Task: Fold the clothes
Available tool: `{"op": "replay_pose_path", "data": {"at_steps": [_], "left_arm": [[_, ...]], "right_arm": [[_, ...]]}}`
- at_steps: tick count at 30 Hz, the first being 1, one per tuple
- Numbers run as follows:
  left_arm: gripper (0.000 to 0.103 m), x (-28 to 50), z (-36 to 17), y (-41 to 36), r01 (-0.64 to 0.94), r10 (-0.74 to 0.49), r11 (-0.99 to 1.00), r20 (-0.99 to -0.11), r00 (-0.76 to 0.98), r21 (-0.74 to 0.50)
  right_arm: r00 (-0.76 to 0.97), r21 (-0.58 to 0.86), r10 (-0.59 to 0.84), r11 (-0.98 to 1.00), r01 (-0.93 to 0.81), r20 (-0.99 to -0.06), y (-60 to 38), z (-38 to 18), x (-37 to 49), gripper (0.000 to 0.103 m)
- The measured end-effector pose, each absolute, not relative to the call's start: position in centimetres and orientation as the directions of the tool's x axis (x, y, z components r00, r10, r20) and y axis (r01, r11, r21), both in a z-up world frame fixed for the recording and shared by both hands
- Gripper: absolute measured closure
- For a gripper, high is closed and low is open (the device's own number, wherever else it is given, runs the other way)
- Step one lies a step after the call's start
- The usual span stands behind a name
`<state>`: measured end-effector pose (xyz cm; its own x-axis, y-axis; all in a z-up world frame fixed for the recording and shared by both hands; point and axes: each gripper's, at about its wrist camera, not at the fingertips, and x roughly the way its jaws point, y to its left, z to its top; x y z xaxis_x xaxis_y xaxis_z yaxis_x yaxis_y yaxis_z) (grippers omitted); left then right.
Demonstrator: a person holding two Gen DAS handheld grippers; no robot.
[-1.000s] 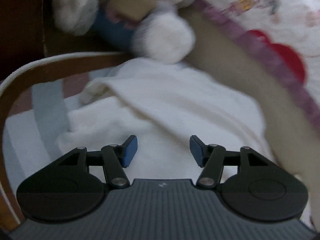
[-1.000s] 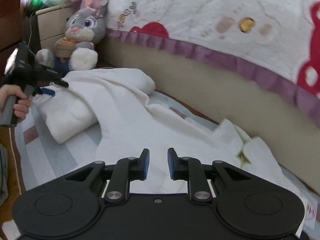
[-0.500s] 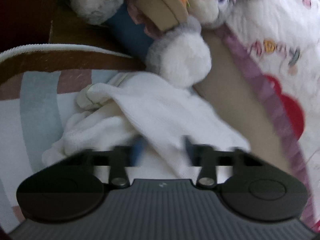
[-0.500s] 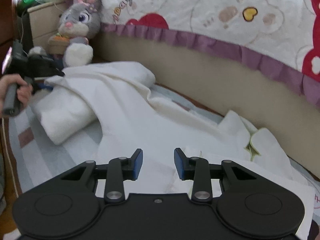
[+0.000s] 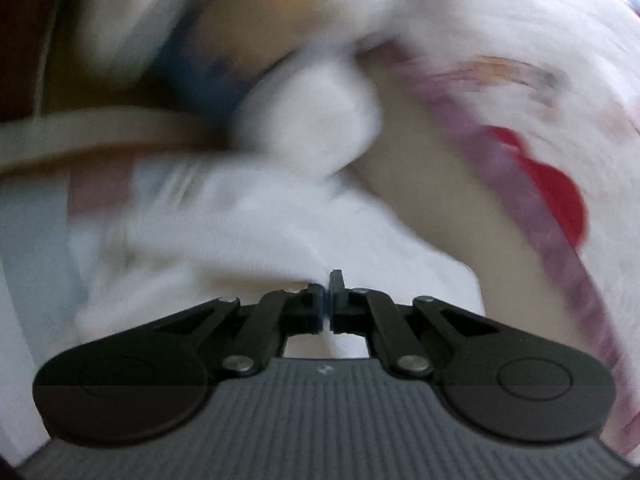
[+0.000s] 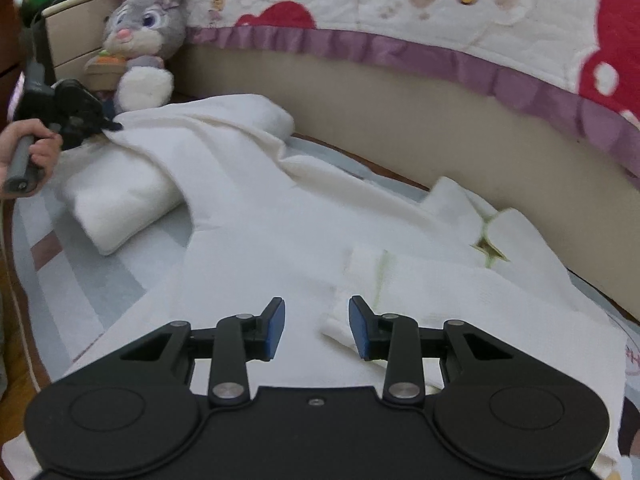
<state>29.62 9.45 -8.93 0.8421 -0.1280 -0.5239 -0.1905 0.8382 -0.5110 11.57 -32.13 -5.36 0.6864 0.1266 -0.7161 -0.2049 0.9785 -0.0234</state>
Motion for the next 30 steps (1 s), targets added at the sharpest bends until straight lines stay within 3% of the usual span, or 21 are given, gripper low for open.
{"op": "replay_pose_path", "data": {"at_steps": [2,5,8,10,12,16,17,20,23,26,30], "left_arm": [[0.102,28.8,-6.0,5.5,-0.042,-0.181,0.895,-0.448,0.875,-0.445],[0.101,26.4,-2.8,-1.6,0.26,-0.413,0.865,-0.312,0.856,-0.43],[0.101,24.0,-2.3,-9.4,0.507,-0.652,0.739,-0.282,0.704,-0.445],[0.1,23.1,-4.0,-13.9,0.556,-0.733,0.675,-0.35,0.584,-0.485],[0.092,23.3,-6.7,-17.1,0.533,-0.735,0.677,-0.479,0.479,-0.507],[0.089,24.3,-10.1,-19.5,0.586,-0.667,0.703,-0.659,0.349,-0.402],[0.087,24.5,-9.8,-18.7,0.583,-0.654,0.721,-0.647,0.392,-0.375],[0.063,26.0,-9.2,-15.5,0.519,-0.624,0.771,-0.6,0.501,-0.369],[0.064,28.0,-10.0,-13.7,0.435,-0.539,0.836,-0.648,0.538,-0.335],[0.067,29.1,-11.8,-13.5,0.407,-0.494,0.861,-0.694,0.523,-0.306],[0.067,29.1,-14.1,-14.9,0.407,-0.443,0.877,-0.752,0.487,-0.253]], "right_arm": [[0.693,-0.012,0.111,0.985,-0.17,-0.713,-33.3,-5.3,11.2,0.062],[0.698,0.002,0.078,0.994,-0.108,-0.712,-35.0,-5.6,10.8,0.062],[0.708,-0.081,-0.014,0.995,-0.061,-0.706,-35.5,-6.1,10.3,0.062],[0.719,-0.171,-0.068,0.983,-0.072,-0.692,-34.9,-6.5,9.7,0.062],[0.727,-0.191,-0.057,0.976,-0.103,-0.685,-34.5,-7.1,9.3,0.062],[0.708,-0.197,-0.052,0.973,-0.124,-0.704,-34.8,-8.7,9.4,0.061],[0.711,-0.191,-0.044,0.973,-0.128,-0.702,-35.1,-8.7,9.5,0.061],[0.72,-0.155,0.005,0.975,-0.156,-0.694,-35.5,-8.5,10.3,0.061],[0.708,-0.094,0.115,0.964,-0.249,-0.696,-35.0,-7.7,12.9,0.059],[0.66,-0.071,0.204,0.929,-0.364,-0.723,-33.0,-8.0,15.7,0.043],[0.598,-0.224,0.118,0.855,-0.467,-0.793,-30.3,-11.7,19.1,0.039]]}}
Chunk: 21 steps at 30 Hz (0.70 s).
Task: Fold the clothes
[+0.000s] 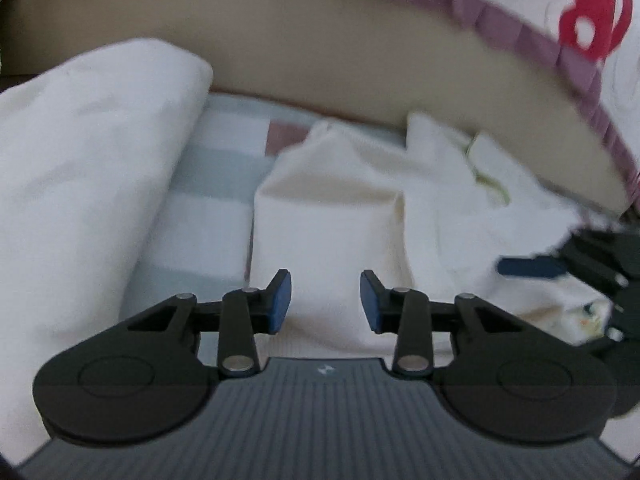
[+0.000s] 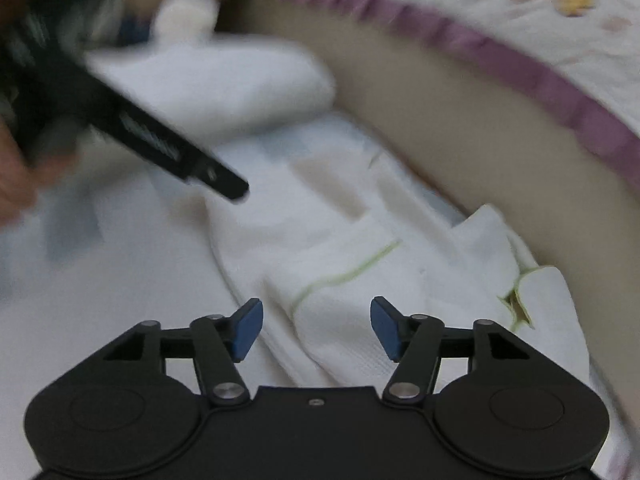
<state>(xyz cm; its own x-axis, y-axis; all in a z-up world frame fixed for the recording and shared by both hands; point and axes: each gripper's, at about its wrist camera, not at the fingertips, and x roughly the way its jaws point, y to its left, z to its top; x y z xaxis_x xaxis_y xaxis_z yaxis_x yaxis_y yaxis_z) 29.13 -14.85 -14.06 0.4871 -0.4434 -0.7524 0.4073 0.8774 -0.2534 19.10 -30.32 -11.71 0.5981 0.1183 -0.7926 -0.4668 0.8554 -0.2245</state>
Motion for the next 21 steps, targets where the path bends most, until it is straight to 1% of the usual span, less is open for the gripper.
{"op": "replay_pose_path", "data": {"at_steps": [2,3,4,5,7,9,10,12,13,14,15,17,19,20,21], "left_arm": [[0.066,28.8,-15.0,-15.6,0.416,-0.411,0.885,-0.774,0.482,-0.211],[0.065,28.7,-15.4,-15.9,0.423,-0.393,0.887,-0.783,0.482,-0.185],[0.065,28.6,-15.7,-16.3,0.431,-0.371,0.889,-0.792,0.484,-0.152],[0.065,28.6,-15.8,-16.5,0.44,-0.347,0.89,-0.801,0.487,-0.118],[0.064,27.7,-15.7,-16.2,0.443,-0.303,0.895,-0.812,0.499,-0.062],[0.063,27.6,-15.5,-16.7,0.437,-0.269,0.899,-0.813,0.517,-0.019],[0.063,27.4,-15.4,-17.0,0.443,-0.257,0.897,-0.811,0.526,0.003],[0.062,26.7,-15.3,-17.6,0.47,-0.235,0.881,-0.803,0.548,0.062],[0.062,26.5,-15.6,-17.8,0.474,-0.213,0.876,-0.807,0.551,0.092],[0.061,26.3,-15.8,-18.1,0.478,-0.191,0.87,-0.81,0.554,0.122],[0.061,26.2,-15.9,-18.2,0.48,-0.175,0.866,-0.812,0.557,0.142],[0.06,26.1,-15.9,-18.1,0.478,-0.171,0.866,-0.811,0.559,0.147],[0.054,26.5,-15.8,-17.6,0.458,-0.168,0.879,-0.813,0.557,0.133],[0.051,26.8,-15.8,-17.3,0.444,-0.167,0.888,-0.815,0.555,0.12],[0.05,27.1,-15.6,-16.8,0.431,-0.173,0.896,-0.816,0.552,0.102]], "right_arm": [[0.582,-0.263,0.074,0.842,-0.472,-0.81,-30.5,-13.5,20.4,0.052],[0.602,-0.237,0.088,0.867,-0.438,-0.793,-31.4,-13.4,20.7,0.079],[0.621,-0.174,0.126,0.9,-0.4,-0.774,-32.5,-12.6,20.6,0.097],[0.661,-0.1,0.15,0.941,-0.325,-0.735,-34.1,-11.2,19.9,0.099],[0.743,0.059,0.172,0.983,-0.176,-0.647,-37.4,-8.4,18.2,0.099],[0.818,0.166,0.116,0.986,-0.025,-0.563,-40.7,-6.5,14.1,0.099],[0.832,0.204,0.08,0.978,0.041,-0.549,-42.0,-6.5,12.2,0.099],[0.812,0.232,-0.018,0.954,0.188,-0.584,-44.4,-7.7,8.8,0.097],[0.791,0.24,-0.063,0.935,0.259,-0.609,-45.6,-8.5,7.3,0.094],[0.742,0.234,-0.093,0.917,0.324,-0.664,-46.6,-9.9,6.8,0.092],[0.693,0.227,-0.116,0.895,0.383,-0.712,-47.6,-11.3,6.3,0.089],[0.626,0.248,-0.117,0.85,0.465,-0.771,-49.6,-13.3,5.8,0.089],[0.581,0.256,-0.128,0.807,0.532,-0.804,-51.2,-14.2,5.3,0.087],[0.603,0.27,-0.122,0.812,0.518,-0.788,-51.5,-13.8,5.2,0.082],[0.625,0.285,-0.117,0.816,0.503,-0.772,-51.8,-13.4,5.2,0.069]]}}
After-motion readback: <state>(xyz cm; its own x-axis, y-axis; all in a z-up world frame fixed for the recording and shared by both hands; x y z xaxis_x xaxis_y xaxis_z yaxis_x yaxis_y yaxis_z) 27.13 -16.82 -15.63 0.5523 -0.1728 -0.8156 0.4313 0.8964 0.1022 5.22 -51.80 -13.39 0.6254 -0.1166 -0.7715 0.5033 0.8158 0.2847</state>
